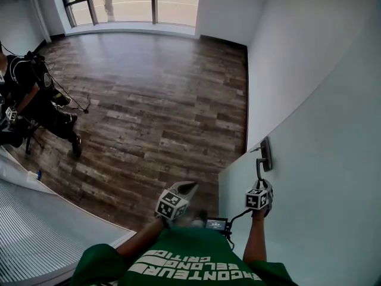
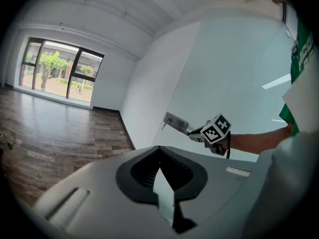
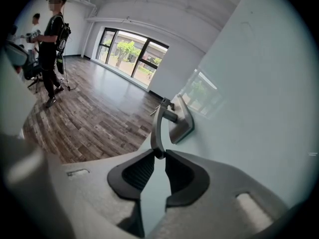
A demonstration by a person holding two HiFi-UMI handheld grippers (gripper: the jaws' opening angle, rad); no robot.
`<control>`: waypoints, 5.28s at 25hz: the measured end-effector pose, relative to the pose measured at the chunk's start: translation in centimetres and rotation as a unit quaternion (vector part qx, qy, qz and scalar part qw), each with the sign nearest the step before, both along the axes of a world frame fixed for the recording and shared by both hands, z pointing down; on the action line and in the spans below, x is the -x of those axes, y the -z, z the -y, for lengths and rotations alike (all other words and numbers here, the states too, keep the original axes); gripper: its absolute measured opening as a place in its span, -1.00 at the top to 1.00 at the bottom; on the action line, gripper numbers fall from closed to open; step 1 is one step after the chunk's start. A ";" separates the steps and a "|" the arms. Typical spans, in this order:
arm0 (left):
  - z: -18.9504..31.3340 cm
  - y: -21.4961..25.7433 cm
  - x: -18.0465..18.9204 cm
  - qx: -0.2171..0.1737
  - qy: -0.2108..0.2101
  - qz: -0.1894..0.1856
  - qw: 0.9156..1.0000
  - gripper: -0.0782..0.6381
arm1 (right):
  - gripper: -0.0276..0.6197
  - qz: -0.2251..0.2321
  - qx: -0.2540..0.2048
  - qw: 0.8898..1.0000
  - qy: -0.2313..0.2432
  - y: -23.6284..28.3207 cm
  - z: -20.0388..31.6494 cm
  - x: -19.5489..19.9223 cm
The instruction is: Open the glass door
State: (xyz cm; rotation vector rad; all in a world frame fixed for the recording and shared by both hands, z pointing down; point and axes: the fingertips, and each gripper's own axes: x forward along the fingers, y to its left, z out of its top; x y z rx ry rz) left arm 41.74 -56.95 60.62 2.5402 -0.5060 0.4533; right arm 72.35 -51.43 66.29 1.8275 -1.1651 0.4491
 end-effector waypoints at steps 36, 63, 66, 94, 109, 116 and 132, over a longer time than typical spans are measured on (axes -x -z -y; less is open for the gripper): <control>1.7 0.5 -0.8 -0.011 0.037 0.005 0.999 0.73 | 0.72 -0.032 -0.010 0.998 -0.054 -0.4 -1.9 -10.1; 4.8 3.0 0.4 -0.044 0.062 -0.003 0.997 0.73 | 0.93 0.192 -0.350 0.912 0.096 13.6 7.0 7.8; 4.7 3.4 -1.6 -0.053 0.057 -0.008 0.997 0.73 | 0.93 0.211 -0.350 0.904 0.125 13.9 7.4 8.7; 5.8 4.4 -6.7 -0.073 0.118 -0.024 0.990 0.73 | 0.94 0.250 -0.328 0.874 0.256 14.0 10.2 9.8; 7.3 4.7 -0.9 -0.071 0.163 -0.036 0.983 0.73 | 0.94 0.264 -0.299 0.867 0.298 13.3 11.8 15.7; 7.6 4.8 2.4 -0.069 0.172 -0.037 0.982 0.73 | 0.94 0.267 -0.288 0.869 0.301 13.0 12.1 18.5; 8.9 7.7 6.8 -0.092 0.179 -0.048 0.978 0.73 | 0.94 0.257 -0.319 0.862 0.298 16.8 13.3 19.9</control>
